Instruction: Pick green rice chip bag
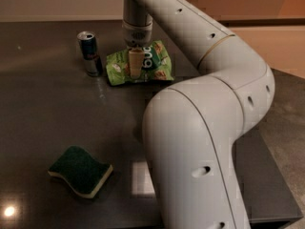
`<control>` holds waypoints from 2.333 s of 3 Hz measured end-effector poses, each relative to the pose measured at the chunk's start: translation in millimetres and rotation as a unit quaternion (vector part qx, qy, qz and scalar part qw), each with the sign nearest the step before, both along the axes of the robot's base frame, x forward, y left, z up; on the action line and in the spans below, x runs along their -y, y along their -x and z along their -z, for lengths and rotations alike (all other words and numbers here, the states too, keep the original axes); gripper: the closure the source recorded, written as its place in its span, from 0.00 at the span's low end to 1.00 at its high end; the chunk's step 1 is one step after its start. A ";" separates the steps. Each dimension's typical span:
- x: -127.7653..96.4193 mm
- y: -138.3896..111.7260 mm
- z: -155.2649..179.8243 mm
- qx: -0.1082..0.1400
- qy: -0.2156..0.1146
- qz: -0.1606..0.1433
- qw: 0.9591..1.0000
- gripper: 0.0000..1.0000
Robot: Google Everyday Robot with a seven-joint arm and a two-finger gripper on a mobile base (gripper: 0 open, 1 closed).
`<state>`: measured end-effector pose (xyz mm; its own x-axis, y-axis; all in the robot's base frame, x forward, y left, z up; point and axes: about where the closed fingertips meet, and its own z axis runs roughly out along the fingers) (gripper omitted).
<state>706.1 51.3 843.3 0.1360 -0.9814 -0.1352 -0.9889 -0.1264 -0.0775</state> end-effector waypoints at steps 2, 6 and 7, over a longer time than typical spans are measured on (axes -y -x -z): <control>9.6 20.1 -17.9 -0.003 0.014 -0.019 1.000 0.89; 61.1 78.6 -139.4 0.079 -0.004 -0.089 0.993 1.00; 54.8 69.8 -141.0 0.096 -0.013 -0.088 0.991 1.00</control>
Offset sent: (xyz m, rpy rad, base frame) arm -0.0606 -0.0353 0.0436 -0.1057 0.0858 0.0834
